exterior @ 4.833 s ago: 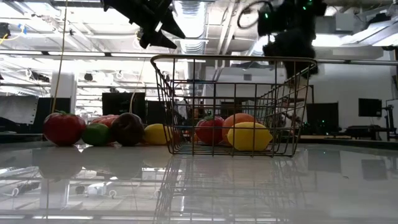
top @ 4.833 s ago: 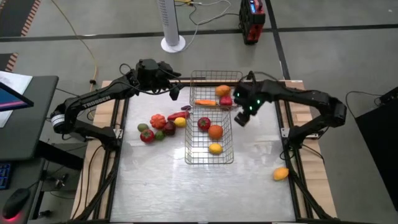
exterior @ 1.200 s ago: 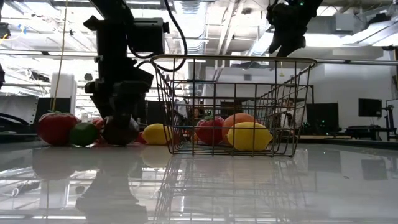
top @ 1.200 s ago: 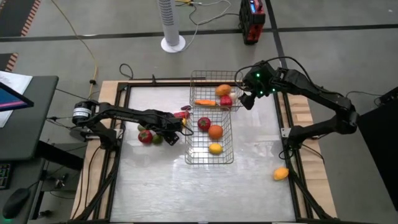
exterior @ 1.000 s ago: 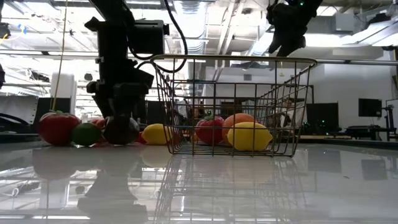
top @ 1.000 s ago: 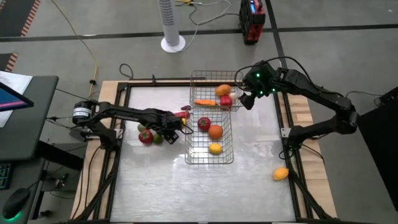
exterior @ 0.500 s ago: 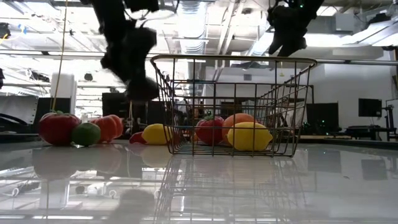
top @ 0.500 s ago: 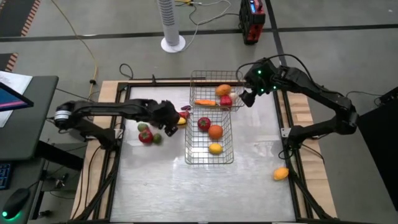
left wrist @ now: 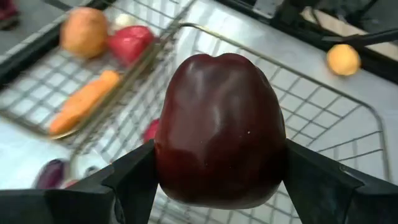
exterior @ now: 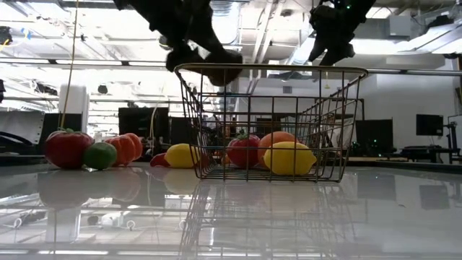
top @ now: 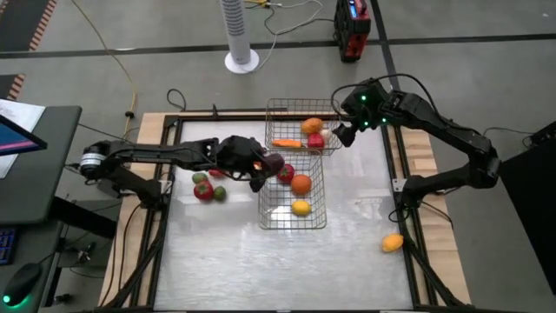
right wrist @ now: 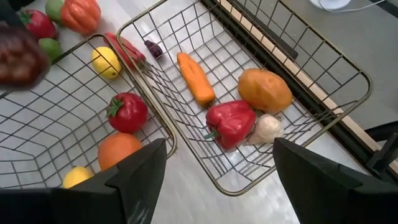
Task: Sort produce into baskets
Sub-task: Put the apple into the bottom wire basket, then put the left lemon into the bottom wire basket
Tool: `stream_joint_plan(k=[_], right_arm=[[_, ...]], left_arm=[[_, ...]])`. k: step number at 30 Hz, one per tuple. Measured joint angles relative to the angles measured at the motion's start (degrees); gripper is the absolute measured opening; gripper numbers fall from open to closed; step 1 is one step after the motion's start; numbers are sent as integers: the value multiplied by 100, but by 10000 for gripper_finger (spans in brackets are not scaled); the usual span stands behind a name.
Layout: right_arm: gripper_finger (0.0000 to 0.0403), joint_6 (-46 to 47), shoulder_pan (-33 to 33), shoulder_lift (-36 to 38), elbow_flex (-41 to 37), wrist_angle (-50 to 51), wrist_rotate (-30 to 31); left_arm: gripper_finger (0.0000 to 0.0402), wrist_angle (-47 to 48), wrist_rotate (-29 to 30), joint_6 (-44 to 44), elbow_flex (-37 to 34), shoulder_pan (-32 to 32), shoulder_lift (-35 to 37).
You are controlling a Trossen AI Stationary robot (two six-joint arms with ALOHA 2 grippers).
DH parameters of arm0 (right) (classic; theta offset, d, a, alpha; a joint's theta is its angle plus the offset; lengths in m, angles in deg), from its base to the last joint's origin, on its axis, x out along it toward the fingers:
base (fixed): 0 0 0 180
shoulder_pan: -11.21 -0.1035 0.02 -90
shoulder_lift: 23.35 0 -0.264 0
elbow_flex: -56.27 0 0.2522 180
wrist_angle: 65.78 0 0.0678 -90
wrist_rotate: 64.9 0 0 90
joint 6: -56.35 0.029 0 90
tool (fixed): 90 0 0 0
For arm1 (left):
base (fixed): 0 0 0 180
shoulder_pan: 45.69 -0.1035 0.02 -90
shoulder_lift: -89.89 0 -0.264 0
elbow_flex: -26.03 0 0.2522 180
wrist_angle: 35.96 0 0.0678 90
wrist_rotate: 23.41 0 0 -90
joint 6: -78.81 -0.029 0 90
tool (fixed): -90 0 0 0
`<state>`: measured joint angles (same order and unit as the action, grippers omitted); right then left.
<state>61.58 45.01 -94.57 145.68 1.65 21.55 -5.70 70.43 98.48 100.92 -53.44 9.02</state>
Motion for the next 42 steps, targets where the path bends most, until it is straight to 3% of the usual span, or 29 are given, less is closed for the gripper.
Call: stream_joint_plan(k=[6, 14, 19, 22, 26, 31, 36, 42], right_arm=[[321, 78, -2, 0, 0, 7, -92], [321, 49, 0, 0, 0, 9, -98], [321, 49, 0, 0, 0, 30, -101], [321, 45, 0, 0, 0, 28, -103], [321, 65, 0, 0, 0, 10, -103], [321, 100, 0, 0, 0, -12, -103], [321, 259, -1, -1, 0, -26, -103], [321, 335, 0, 0, 0, -99, -101]], left_arm=[[318, -149, -602, 491, 0, -75, -289], [363, 92, -644, 418, -2, -294, 27], [356, 1437, -170, -129, -40, -330, 355], [347, 1656, 105, -563, -401, -347, 555], [335, 1477, 93, -1071, -1043, -477, 604], [326, 558, 104, -1682, -1617, -656, 576], [325, -212, 95, -1782, -1961, -913, 539], [325, -1062, -90, -2180, -2150, -1052, 3]])
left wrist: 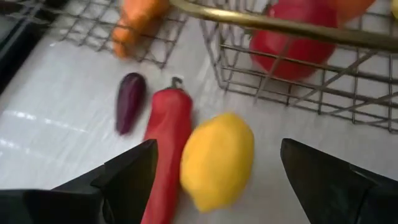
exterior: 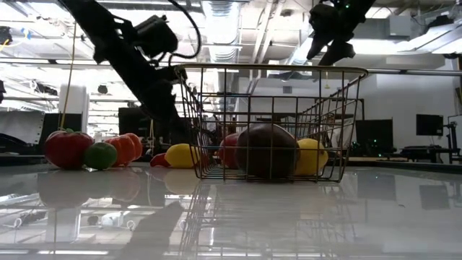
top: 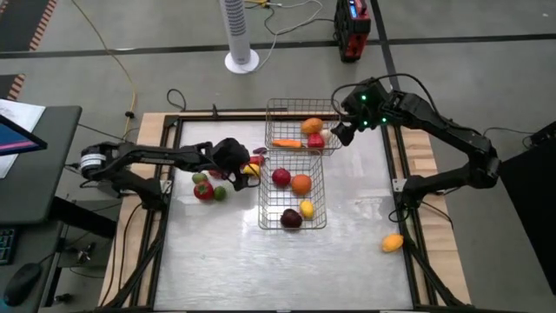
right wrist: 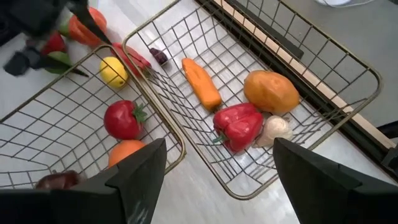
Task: Sort produce into baskets
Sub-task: Put the left lemon into the bottom wire basket
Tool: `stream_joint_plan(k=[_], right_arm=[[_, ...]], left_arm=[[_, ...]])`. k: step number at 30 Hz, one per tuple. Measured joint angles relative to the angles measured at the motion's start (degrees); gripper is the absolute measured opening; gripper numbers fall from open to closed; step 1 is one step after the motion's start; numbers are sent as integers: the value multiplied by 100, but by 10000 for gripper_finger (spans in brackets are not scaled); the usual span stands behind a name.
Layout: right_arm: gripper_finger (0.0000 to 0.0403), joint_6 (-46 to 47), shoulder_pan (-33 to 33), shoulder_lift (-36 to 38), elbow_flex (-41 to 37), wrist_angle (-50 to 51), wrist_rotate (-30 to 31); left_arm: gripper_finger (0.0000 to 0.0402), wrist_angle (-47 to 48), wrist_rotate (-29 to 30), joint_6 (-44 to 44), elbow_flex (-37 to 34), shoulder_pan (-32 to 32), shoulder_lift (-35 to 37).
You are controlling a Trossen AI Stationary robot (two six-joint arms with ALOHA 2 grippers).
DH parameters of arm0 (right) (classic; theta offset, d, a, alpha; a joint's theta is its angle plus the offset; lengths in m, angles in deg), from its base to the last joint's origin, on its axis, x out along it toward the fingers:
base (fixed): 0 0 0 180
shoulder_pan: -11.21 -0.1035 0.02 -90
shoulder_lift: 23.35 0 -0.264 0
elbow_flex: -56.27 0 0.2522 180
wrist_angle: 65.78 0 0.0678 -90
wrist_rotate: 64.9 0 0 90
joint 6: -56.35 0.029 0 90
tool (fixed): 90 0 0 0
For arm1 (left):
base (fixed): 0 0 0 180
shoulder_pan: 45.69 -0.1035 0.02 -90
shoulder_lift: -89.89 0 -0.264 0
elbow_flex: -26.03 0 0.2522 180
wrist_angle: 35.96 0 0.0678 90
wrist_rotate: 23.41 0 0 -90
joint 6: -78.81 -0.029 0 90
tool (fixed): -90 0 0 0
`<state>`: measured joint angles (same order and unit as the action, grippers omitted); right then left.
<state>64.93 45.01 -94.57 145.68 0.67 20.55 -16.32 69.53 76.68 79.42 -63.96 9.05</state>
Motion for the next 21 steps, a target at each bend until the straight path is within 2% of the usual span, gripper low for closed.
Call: stream_joint_plan(k=[5, 12, 15, 21], right_arm=[[321, 39, 0, -2, 0, -98, 0], [321, 131, 0, -2, 2, -118, 2], [321, 153, 0, -2, 2, -120, 4], [321, 155, 0, -2, 2, -146, 4]], left_arm=[[325, -273, 28, -375, -5, 89, -561], [319, -286, 485, -574, -8, 226, -1127], [296, -351, 526, -530, -5, 280, -1172], [221, -374, 538, -145, -5, 291, -1090]])
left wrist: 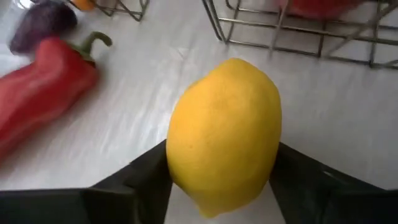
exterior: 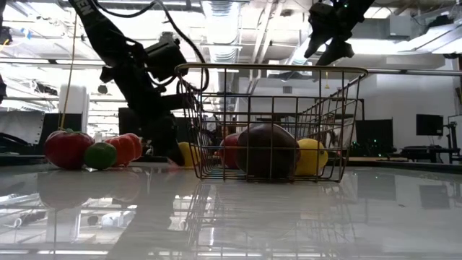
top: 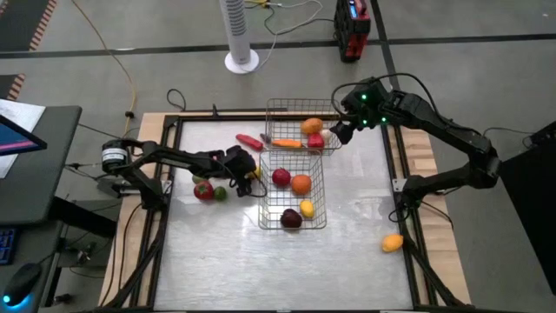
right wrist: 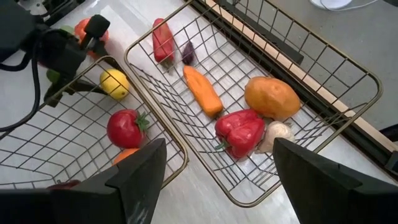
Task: Sort produce into baskets
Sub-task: Put the left lemon into the bottom wire basket
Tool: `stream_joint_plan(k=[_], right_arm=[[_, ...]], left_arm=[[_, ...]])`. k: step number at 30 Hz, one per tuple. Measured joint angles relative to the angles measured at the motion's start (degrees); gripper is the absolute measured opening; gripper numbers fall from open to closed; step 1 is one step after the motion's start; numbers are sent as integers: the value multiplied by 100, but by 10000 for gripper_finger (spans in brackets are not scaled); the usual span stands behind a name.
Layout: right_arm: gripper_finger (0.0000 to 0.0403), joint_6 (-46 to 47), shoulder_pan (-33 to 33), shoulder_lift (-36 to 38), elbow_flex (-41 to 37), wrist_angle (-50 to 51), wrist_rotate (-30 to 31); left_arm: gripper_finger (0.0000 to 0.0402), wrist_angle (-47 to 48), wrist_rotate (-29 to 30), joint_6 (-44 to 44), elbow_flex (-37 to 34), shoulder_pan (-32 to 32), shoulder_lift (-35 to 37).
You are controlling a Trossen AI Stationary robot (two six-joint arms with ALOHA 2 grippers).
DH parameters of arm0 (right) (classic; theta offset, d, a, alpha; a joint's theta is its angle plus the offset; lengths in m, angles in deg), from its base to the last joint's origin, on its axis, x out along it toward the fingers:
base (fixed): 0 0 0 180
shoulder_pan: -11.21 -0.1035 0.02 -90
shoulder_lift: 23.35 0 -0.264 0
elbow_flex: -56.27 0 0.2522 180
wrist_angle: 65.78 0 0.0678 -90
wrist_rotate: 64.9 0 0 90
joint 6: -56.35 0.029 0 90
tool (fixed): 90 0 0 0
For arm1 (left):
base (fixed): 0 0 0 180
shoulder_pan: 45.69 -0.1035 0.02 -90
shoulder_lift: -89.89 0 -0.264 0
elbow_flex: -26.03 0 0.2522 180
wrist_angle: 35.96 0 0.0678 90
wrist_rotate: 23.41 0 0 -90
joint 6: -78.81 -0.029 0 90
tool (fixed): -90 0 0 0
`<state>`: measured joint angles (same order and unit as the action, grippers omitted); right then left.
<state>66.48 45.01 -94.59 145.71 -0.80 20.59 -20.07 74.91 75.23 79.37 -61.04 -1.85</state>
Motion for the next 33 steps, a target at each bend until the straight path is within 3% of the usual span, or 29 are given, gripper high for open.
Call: stream_joint_plan(k=[6, 15, 19, 21, 24, 29, 33], right_arm=[[321, -2, 11, 0, 0, 1, 2], [321, -53, 11, 0, 0, -122, 18], [321, -98, 11, 0, 0, -167, 31], [321, -98, 11, 0, 0, -241, 31], [321, -92, 11, 0, 0, -353, 31], [321, -6, -5, 0, 0, -386, 26], [321, 45, -7, 0, 0, -349, 16]], left_arm=[[177, 771, -328, 640, 46, 4, 428], [196, 903, -389, 1287, 74, -220, 1835], [196, 486, -1010, 1449, 76, -279, 2098], [196, 67, -1384, 1673, 80, -221, 2080], [196, -207, -1460, 2009, 328, -27, 1776], [199, 218, -1391, 2199, 1282, 251, 1008], [230, 1082, -1396, 2130, 2230, 293, 457]])
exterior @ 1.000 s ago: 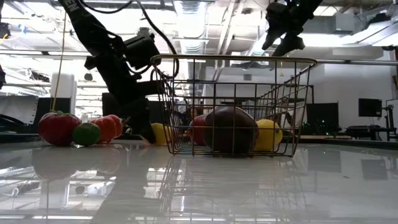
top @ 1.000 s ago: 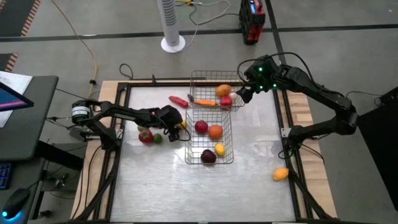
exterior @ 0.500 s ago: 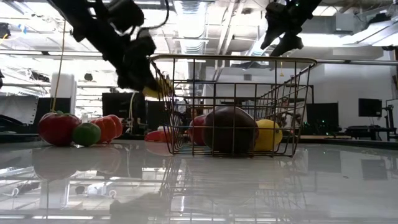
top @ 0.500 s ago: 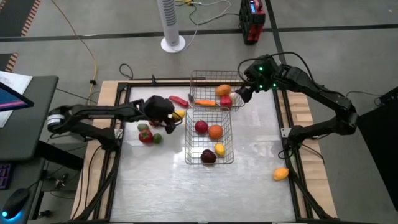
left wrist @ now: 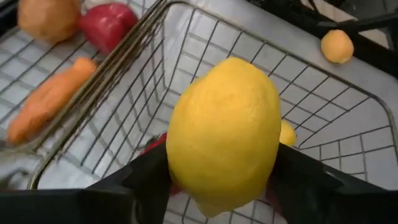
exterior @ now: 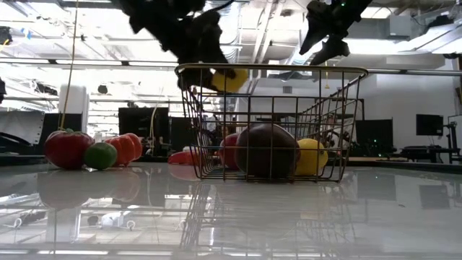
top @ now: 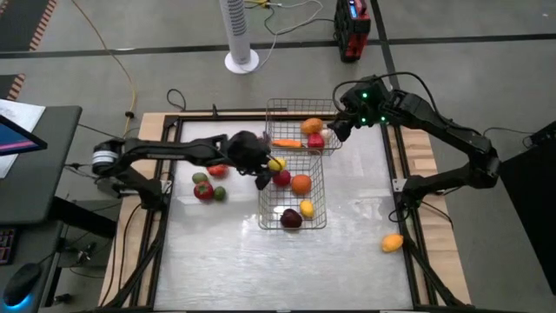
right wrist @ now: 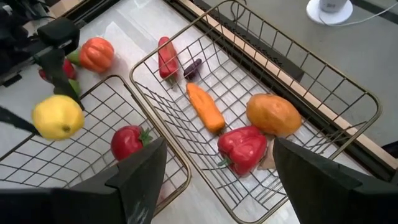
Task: Sort produce into baskets
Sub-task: Put the left lemon into the bottom wire basket, then put the red chili pepper into the top wire basket
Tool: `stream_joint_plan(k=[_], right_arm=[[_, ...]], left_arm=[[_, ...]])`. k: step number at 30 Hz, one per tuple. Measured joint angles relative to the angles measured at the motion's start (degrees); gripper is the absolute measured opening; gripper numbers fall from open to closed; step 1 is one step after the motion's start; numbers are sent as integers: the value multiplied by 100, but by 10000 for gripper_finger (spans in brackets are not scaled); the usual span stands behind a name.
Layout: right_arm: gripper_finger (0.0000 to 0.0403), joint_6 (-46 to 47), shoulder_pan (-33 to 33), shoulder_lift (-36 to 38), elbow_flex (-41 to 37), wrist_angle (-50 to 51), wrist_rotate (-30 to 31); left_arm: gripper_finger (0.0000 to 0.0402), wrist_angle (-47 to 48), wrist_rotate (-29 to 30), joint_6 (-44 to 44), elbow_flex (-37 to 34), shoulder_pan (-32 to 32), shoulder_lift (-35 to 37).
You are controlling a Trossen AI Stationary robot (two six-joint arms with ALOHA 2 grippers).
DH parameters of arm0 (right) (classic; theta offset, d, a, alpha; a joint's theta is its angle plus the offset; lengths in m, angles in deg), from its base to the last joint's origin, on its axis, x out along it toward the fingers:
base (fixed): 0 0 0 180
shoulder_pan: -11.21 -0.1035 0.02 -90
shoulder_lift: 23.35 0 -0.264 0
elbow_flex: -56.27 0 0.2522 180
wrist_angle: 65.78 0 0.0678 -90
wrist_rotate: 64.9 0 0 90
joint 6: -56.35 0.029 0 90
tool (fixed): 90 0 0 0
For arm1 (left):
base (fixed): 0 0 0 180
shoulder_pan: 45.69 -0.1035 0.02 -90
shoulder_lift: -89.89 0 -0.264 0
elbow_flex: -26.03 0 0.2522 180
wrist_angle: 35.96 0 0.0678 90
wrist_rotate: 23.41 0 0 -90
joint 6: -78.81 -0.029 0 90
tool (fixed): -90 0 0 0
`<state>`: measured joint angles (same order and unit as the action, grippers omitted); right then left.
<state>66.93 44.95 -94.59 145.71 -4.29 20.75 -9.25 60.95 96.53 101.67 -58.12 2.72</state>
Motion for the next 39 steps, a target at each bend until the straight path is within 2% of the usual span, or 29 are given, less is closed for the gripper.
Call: stream_joint_plan(k=[7, 10, 14, 22, 25, 31, 35, 39], right_arm=[[321, 7, 0, 0, 0, 0, -18], [321, 7, 0, 0, 0, 13, -18], [321, 7, 0, 0, 0, 15, -18], [321, -6, 0, 0, 0, 13, -20], [321, -12, -15, 0, 0, -16, -27], [321, -8, -39, 0, 0, -122, -25], [321, 45, -39, 0, 0, -144, -26], [321, 88, -70, 0, 0, -144, -26]], left_arm=[[322, 1149, -50, -760, 1054, -15, -418], [337, 1149, 178, -921, 1129, -64, -311], [331, 1189, 463, -1133, 990, -379, 3], [308, 1147, 205, -1413, 37, -1605, 288], [306, 829, 202, -1464, -297, -2003, 266], [306, 10, 335, -1621, -578, -2509, -366], [306, 21, 433, -2080, -409, -2632, -924], [306, 199, 380, -2674, -324, -2686, -1174]])
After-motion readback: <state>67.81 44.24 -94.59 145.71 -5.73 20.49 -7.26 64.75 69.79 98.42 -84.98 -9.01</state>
